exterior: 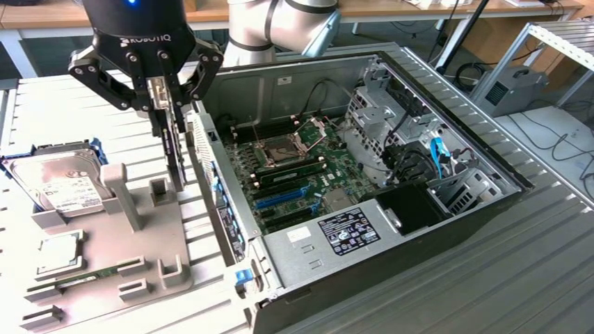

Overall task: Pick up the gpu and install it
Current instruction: 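Pick up the gpu and move the gpu toward the slot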

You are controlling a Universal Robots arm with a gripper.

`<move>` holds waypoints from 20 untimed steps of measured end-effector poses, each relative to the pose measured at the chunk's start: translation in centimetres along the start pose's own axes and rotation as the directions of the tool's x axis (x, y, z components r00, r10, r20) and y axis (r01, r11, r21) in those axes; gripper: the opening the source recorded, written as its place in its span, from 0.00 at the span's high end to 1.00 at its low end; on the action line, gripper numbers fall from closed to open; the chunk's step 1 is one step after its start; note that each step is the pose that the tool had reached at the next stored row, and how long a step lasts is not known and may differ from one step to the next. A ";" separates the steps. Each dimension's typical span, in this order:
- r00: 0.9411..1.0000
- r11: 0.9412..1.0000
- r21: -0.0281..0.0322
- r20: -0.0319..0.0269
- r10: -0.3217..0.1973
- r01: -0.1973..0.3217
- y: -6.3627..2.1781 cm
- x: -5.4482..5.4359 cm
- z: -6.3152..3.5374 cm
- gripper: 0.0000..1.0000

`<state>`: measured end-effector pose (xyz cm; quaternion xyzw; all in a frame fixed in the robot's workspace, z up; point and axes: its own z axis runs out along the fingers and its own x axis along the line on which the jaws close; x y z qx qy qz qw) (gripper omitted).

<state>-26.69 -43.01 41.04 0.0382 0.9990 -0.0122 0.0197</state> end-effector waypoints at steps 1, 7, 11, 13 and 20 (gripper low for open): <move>1.000 1.000 0.000 0.000 0.000 0.000 0.00 0.0 0.00 0.71; 1.000 1.000 0.002 0.000 0.000 0.000 0.03 -0.2 0.01 0.71; 1.000 1.000 0.003 0.000 0.000 0.000 0.04 -0.3 0.01 0.71; 1.000 1.000 0.004 0.000 0.000 0.000 0.05 -0.3 0.01 0.71; 1.000 1.000 0.007 0.000 0.000 0.000 0.06 -0.5 0.02 0.71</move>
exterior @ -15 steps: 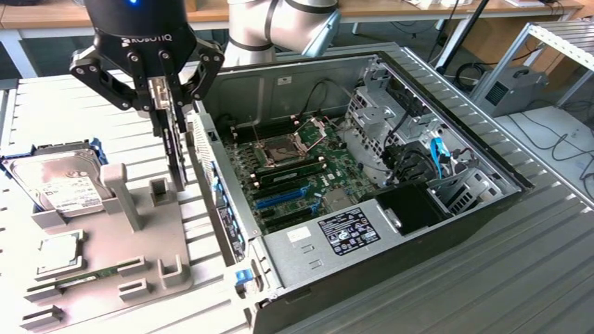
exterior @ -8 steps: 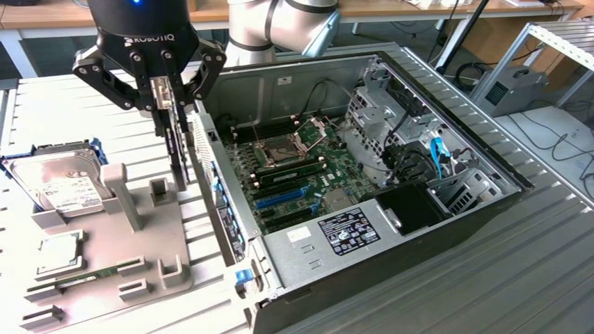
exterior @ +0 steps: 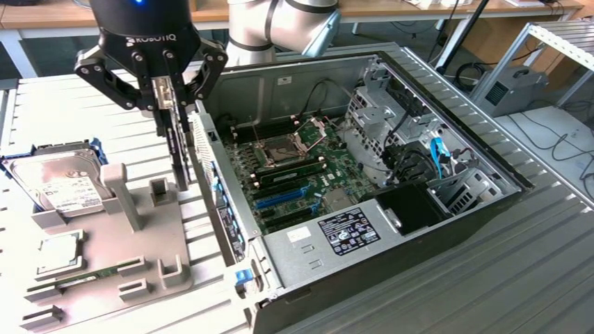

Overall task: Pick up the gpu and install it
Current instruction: 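Pick up the gpu and move the gpu toward the slot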

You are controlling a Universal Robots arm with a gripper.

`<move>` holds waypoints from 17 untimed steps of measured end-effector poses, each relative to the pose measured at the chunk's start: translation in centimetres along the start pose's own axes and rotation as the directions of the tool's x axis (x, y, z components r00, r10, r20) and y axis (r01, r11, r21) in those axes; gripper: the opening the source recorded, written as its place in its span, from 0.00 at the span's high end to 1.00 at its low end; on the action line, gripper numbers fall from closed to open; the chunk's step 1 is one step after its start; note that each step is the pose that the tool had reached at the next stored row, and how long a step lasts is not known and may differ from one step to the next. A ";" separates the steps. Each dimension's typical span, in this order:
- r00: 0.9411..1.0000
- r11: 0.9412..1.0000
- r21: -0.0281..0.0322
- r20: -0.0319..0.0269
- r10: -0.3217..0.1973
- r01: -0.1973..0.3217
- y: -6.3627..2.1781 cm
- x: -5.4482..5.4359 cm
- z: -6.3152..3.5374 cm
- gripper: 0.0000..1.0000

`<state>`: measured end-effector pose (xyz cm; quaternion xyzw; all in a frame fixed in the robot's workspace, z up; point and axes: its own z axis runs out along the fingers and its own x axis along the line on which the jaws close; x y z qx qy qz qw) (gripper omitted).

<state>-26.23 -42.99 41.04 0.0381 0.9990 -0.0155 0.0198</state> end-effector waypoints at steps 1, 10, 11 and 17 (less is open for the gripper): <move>1.000 1.000 0.000 0.000 0.000 0.000 0.00 0.0 0.00 0.71; 1.000 1.000 0.003 0.000 0.000 0.000 0.03 -0.2 0.01 0.71; 1.000 1.000 0.004 0.000 0.000 0.000 0.03 -0.2 0.00 0.71; 1.000 1.000 0.005 0.000 0.000 0.000 0.05 -0.4 0.01 0.71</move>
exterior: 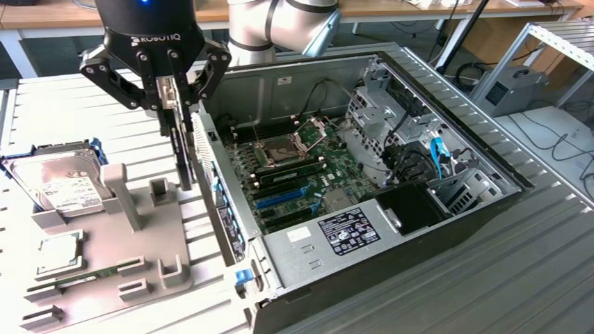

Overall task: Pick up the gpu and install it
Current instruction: 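Pick up the gpu and move the gpu toward the slot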

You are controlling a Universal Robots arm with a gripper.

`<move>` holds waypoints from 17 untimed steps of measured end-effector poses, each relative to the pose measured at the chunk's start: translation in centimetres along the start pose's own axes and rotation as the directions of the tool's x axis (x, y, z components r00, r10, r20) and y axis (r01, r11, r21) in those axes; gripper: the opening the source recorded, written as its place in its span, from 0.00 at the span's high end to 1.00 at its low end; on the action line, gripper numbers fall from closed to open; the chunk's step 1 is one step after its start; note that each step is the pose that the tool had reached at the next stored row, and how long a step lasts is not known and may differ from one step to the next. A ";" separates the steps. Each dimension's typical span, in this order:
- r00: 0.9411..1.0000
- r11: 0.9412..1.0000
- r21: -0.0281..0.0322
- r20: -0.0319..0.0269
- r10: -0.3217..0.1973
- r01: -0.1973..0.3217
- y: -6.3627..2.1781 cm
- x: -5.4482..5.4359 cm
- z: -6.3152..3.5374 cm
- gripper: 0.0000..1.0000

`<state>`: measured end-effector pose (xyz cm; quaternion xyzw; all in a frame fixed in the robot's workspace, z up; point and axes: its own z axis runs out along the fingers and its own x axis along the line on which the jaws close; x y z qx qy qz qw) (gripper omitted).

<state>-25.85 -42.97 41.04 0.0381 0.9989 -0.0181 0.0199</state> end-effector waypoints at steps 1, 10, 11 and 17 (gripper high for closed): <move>1.000 1.000 0.000 0.000 0.000 0.000 0.00 0.0 0.00 0.71; 1.000 1.000 0.004 0.000 0.000 0.000 0.03 -0.3 0.01 0.71; 1.000 1.000 0.004 0.000 0.000 0.000 0.04 -0.3 0.01 0.71; 1.000 1.000 0.007 0.001 0.000 0.000 0.06 -0.4 0.02 0.71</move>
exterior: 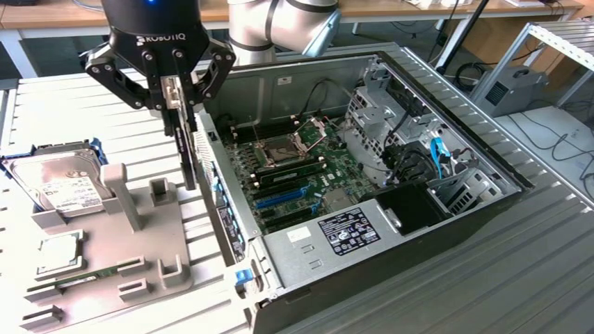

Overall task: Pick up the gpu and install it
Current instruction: 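Pick up the gpu and move the gpu toward the slot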

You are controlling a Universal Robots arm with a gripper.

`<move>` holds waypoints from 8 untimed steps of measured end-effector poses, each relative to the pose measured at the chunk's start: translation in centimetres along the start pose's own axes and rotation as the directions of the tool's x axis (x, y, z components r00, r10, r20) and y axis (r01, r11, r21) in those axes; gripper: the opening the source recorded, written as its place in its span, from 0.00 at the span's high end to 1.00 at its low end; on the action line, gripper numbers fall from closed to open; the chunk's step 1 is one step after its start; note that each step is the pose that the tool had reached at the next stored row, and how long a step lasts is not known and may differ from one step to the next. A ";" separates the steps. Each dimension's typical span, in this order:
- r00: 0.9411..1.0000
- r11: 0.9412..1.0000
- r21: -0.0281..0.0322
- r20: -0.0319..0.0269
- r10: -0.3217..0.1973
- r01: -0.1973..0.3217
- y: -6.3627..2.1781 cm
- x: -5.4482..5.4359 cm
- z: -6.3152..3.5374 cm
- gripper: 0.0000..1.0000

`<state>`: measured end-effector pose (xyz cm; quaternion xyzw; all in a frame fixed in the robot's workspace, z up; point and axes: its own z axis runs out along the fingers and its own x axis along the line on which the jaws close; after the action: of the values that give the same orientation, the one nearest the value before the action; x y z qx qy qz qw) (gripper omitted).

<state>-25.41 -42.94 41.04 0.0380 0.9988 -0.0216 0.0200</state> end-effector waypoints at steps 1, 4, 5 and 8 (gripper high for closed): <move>1.000 1.000 0.001 0.000 0.000 0.000 0.00 0.0 0.00 0.71; 1.000 1.000 0.002 0.000 0.000 0.000 0.01 -0.1 0.00 0.71; 1.000 1.000 0.003 0.000 0.000 0.000 0.02 -0.1 0.00 0.71; 1.000 1.000 0.004 0.000 0.000 0.000 0.03 -0.2 0.01 0.71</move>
<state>-25.25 -42.93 41.04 0.0379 0.9988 -0.0238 0.0201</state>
